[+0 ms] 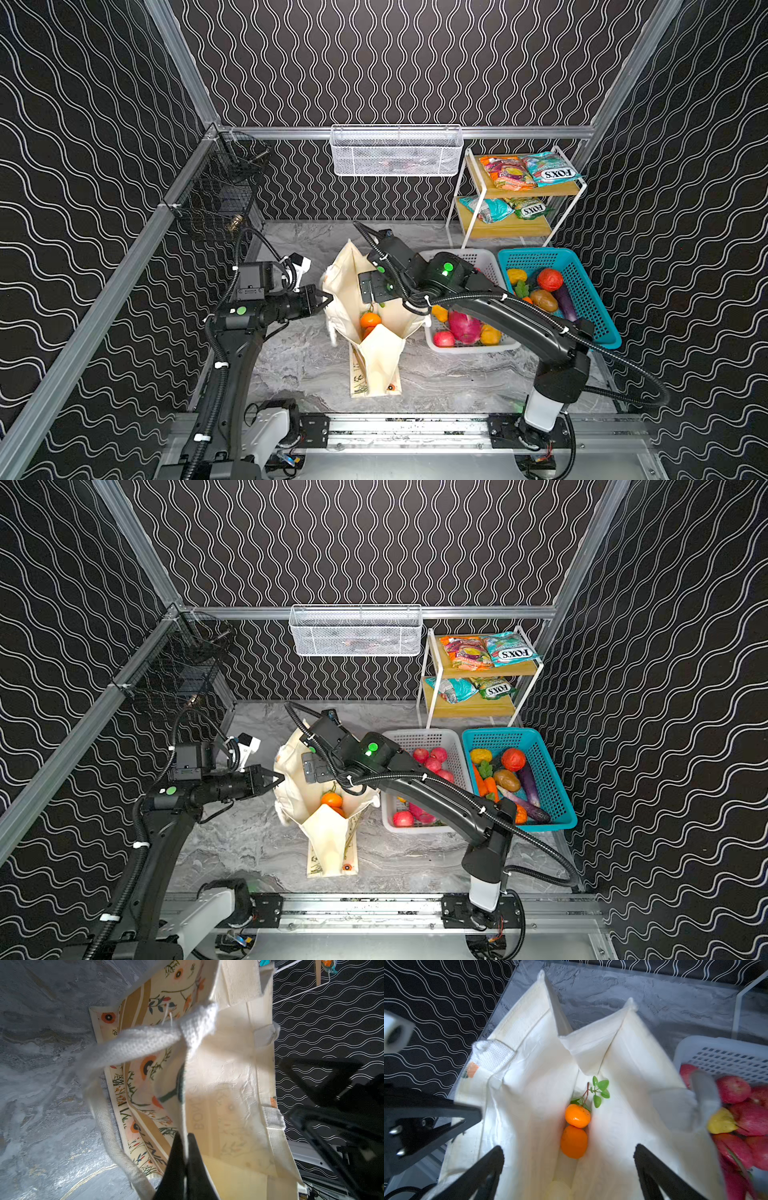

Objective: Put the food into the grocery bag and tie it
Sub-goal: 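Release the second orange inside the bag and lift the right gripper, then move the right gripper back over the white fruit basket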

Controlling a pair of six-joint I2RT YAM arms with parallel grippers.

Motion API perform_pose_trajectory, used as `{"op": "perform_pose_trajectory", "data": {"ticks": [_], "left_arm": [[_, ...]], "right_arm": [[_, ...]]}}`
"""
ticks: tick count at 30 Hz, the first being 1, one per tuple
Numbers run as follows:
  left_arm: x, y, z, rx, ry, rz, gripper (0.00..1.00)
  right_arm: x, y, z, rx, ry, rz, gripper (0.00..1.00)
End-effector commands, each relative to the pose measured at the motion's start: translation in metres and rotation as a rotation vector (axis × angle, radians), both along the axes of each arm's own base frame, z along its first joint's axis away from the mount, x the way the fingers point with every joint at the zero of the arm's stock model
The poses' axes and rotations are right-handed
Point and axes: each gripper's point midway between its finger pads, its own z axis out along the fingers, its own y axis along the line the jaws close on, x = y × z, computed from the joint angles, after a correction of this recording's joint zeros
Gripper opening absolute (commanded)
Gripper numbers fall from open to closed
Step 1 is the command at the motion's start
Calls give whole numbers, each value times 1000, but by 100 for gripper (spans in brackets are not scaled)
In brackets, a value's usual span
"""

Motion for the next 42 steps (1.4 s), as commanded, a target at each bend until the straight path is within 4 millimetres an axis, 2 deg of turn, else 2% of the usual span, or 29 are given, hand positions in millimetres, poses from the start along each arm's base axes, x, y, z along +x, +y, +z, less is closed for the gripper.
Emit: {"op": "perform_pose_trajectory", "data": {"ticks": [1,7,12,15,19,21,24,28,35,38,42], "left_arm": [[2,1,0,9,-4,3,0],[2,4,-5,39,18,8,0],[3,6,-6,47,28,11,0],[2,6,-8,46,42,12,0],[-1,7,-8,60,48,14,0],[-3,8,-8,72,57,15,0],[-4,6,-6,54,57,11,0],[-6,5,-10,70,79,-1,0],[-8,5,-13,100,102,-10,0],[-6,6,-13,110,105,-11,0],[-4,3,-8,89,88,-11,0]], "right_arm": [[4,-17,22,20,-80,-37,99],[4,-50,55,54,-175,-93,99],[4,-97,62,41,-213,-168,99],[4,-131,53,50,-205,-206,99],[5,-181,24,56,-155,-280,99],[4,-199,7,49,-128,-304,99],[-1,-215,-19,36,-90,-324,99],[-9,-227,-53,22,-26,-339,99],[-15,-230,-114,-14,92,-304,99],[-10,-221,-123,-11,113,-269,99],[-1,-201,-125,5,122,-192,96]]}}
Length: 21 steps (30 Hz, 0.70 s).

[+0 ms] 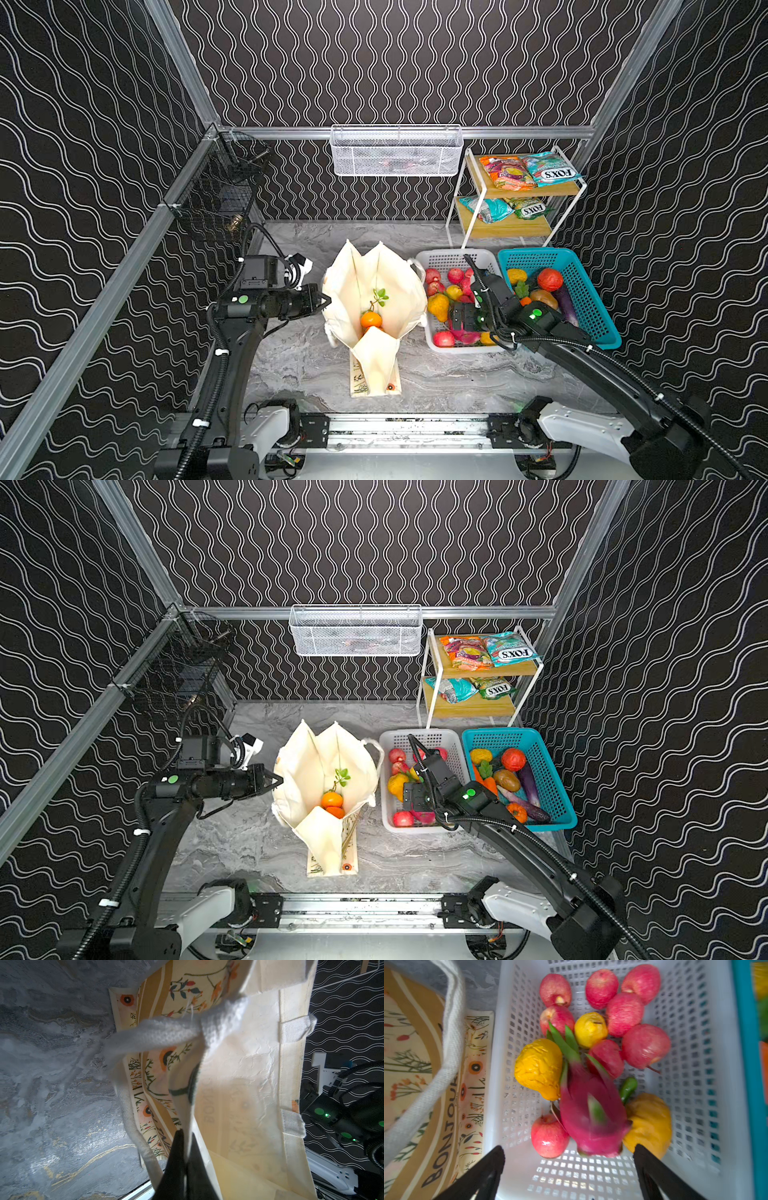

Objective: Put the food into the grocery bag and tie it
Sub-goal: 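Move the right gripper back over the white fruit basket, then lower the right gripper onto a yellow fruit in the basket and grasp it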

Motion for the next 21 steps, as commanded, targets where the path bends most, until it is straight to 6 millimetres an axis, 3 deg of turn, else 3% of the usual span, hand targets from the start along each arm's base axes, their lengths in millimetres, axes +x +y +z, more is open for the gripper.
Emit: {"op": "perform_pose_trajectory", "data": {"ticks": [1,9,21], "left_arm": [[-2,-2,3,-3,-9,-23,0],[0,-4,6,1,-17,-30,0],[0,-11,15,10,-36,-62,0]], "right_arm": [[11,27,9,65,-27,94,95],[34,26,-17,-138,41,158,91],[35,48,-27,-120,2,404,92]]}}
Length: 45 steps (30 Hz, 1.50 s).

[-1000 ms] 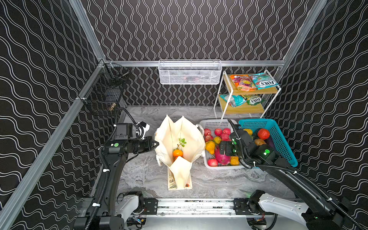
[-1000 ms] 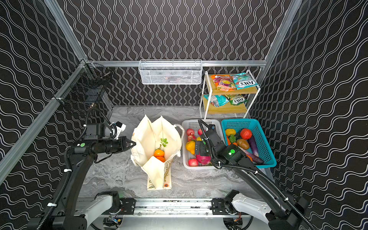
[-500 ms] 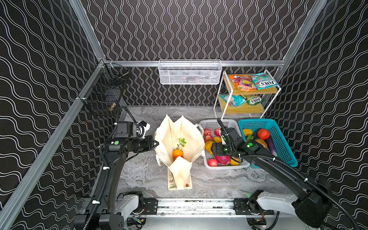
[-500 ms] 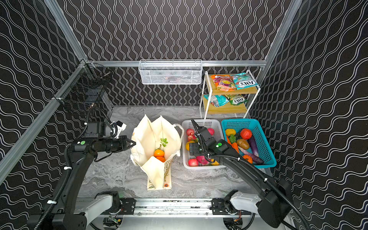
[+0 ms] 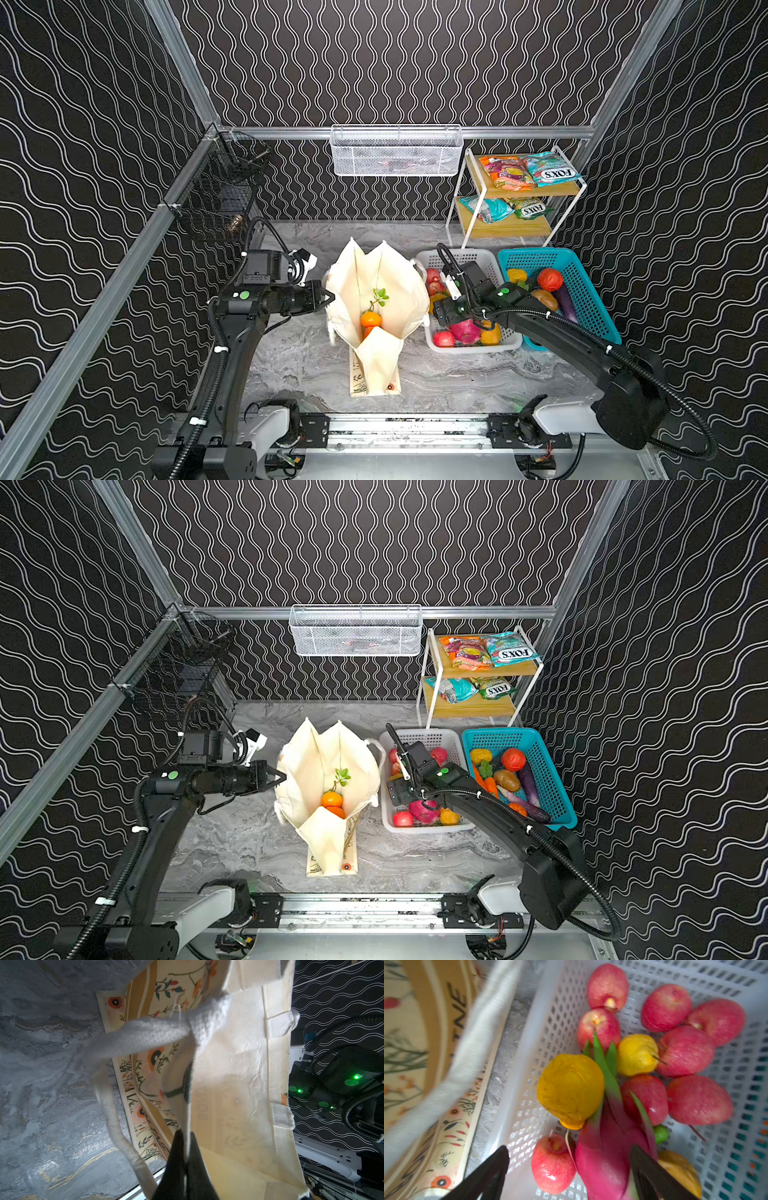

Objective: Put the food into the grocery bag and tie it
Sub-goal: 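Lower the right gripper onto a yellow fruit in the basket and grasp it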

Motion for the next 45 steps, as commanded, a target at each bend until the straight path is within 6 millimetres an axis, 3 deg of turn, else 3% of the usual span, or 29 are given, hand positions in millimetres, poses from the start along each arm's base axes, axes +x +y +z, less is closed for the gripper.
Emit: {"op": "perform_pose_trajectory", "data": {"ticks": [1,7,12,16,22,32,45], "left_arm": [[-2,-1,1,11,-18,-22,0],[-2,0,0,16,-16,-19,0],[-2,0,1,20,-17,-18,0],[-3,0,0,14,-20,-17,0],[-4,0,-2,12,-16,-17,0],[-1,-1,-1,1,-19,-14,0],[0,-2,3,-1,-24,-17,0]], "right_arm": [[3,9,0,5,-20,117,91],[12,-4,1,37,-44,191,90],[8,9,6,108,-68,305,89],[7,10,-2,90,-50,344,88],[16,7,-2,87,-68,343,88],[22,18,-4,133,-48,356,84],[34,21,-29,123,-7,337,85]]}}
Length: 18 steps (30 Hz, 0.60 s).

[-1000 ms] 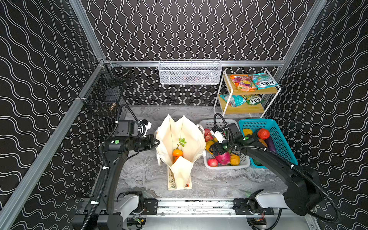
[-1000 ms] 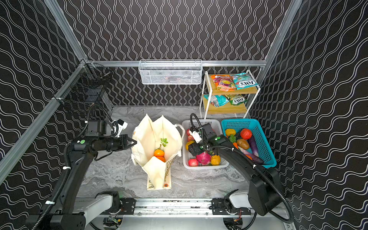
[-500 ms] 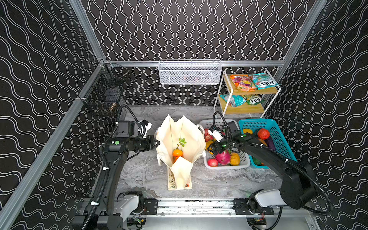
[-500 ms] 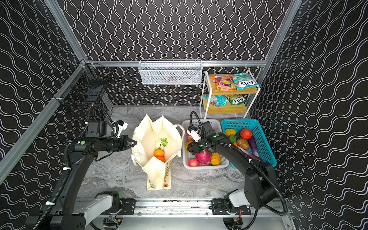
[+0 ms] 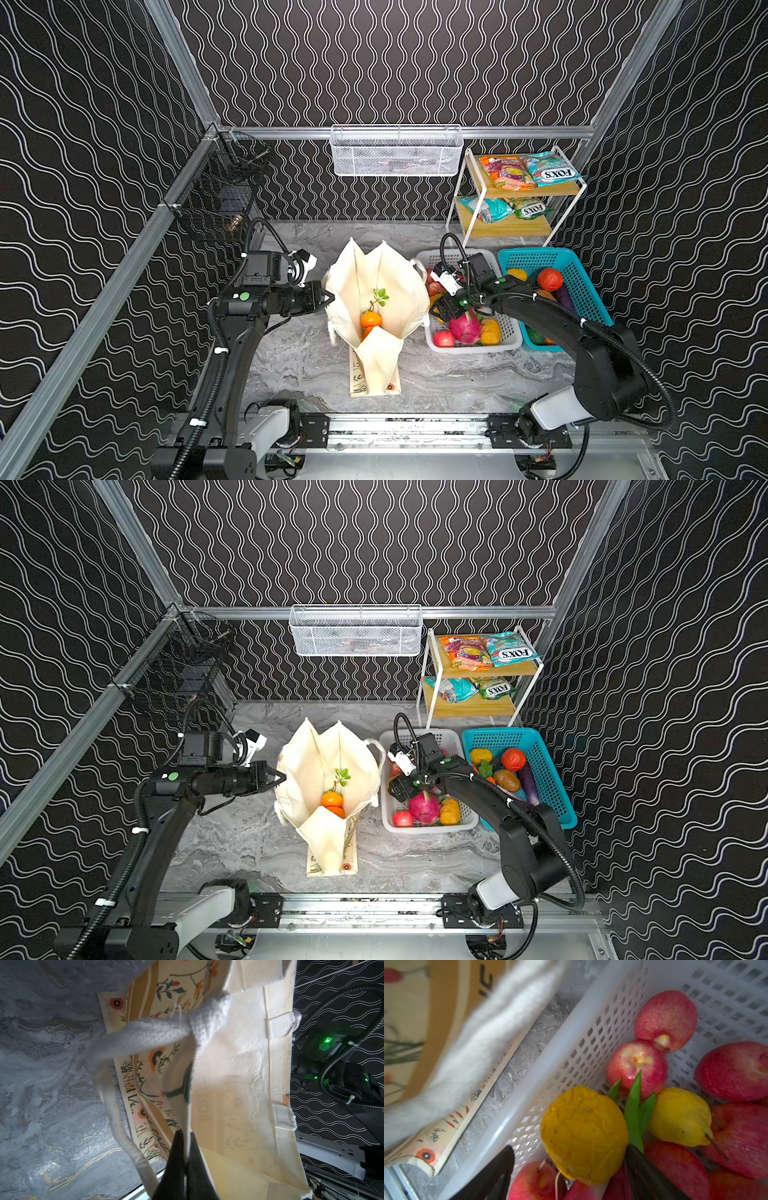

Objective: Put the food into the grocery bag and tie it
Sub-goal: 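Lower the right gripper onto a yellow fruit in the basket and grasp it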

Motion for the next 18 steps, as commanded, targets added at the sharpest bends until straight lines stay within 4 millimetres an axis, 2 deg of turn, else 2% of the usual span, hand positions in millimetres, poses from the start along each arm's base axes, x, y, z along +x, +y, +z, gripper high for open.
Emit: {"op": "perform_pose_trajectory", "data": {"ticks": [1,6,11,18], "left_arm": [[0,-1,4,-1,-19,-15,0],[1,-1,4,-1,-17,-14,0],[3,-1,5,1,-21,-15,0],[6,-1,6,-1,-20,-13,0]], "right_arm": [[6,7,0,25,-9,9,85],[10,6,-12,14,9,0,86],[15,6,-13,9,-9,-16,91],[22,5,-20,-4,6,-44,86]]}}
